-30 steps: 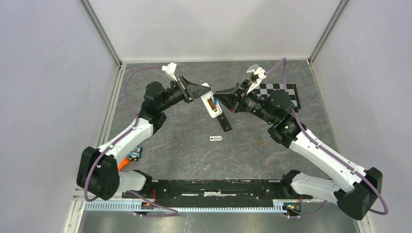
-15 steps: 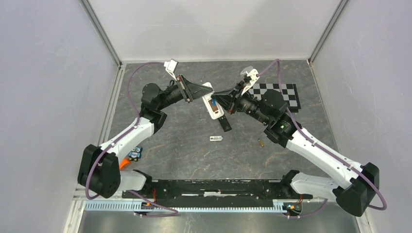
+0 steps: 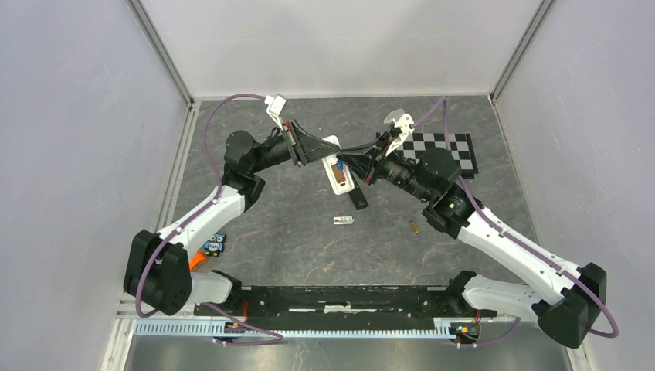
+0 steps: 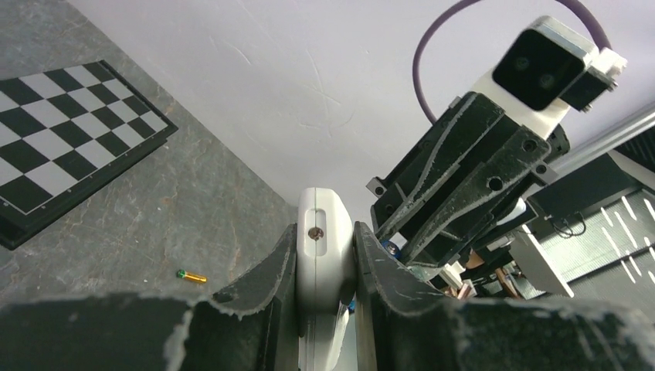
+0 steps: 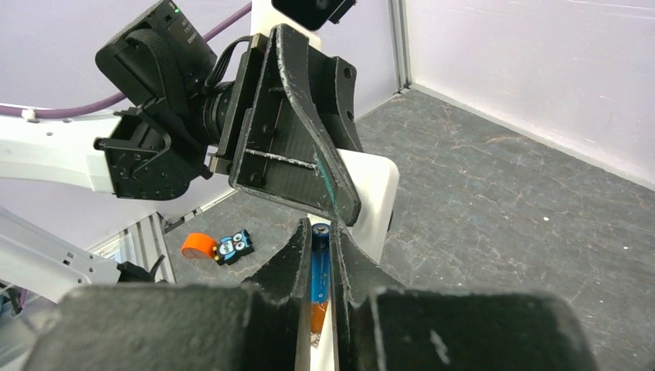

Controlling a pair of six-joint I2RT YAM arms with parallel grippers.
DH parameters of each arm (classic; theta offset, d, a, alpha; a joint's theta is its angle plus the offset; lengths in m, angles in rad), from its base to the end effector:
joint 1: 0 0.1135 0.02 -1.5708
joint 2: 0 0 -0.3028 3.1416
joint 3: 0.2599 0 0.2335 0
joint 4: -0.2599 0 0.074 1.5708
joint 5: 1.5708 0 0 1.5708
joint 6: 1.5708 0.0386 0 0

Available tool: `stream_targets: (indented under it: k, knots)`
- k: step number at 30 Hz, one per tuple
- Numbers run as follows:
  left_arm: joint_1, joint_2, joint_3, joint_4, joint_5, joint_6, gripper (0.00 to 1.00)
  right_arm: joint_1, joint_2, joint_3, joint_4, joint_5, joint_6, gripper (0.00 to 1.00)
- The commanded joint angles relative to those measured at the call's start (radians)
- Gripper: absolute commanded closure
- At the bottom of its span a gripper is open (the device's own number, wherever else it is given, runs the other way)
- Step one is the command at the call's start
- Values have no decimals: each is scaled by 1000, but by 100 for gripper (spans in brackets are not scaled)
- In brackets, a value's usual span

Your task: Load the batteries into the remote control

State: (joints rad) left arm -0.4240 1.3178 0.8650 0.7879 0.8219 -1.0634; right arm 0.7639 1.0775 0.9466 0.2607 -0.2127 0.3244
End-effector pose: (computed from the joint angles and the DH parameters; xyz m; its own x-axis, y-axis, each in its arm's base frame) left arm 0.2327 -0.1361 0.3949 -0.6502 -0.3594 -0.6694 0.7044 0.0450 -0.7084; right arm 0.1525 0.1574 0.4247 -0.1751 0.2637 -0.9486 -0.8140 0.5033 0.2902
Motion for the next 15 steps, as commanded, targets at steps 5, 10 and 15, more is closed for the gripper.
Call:
stream_targets:
  k: [5,10,15]
  knots:
    - [-3,-20,133,-329,-52,63,98,25,-6,-4,-17,36,-106,91]
    - [-3,-20,201,-516,-53,95,98,43,10,0,-34,82,-150,91]
    - [-3,-12,239,-592,-40,87,98,48,27,-8,-38,104,-172,91]
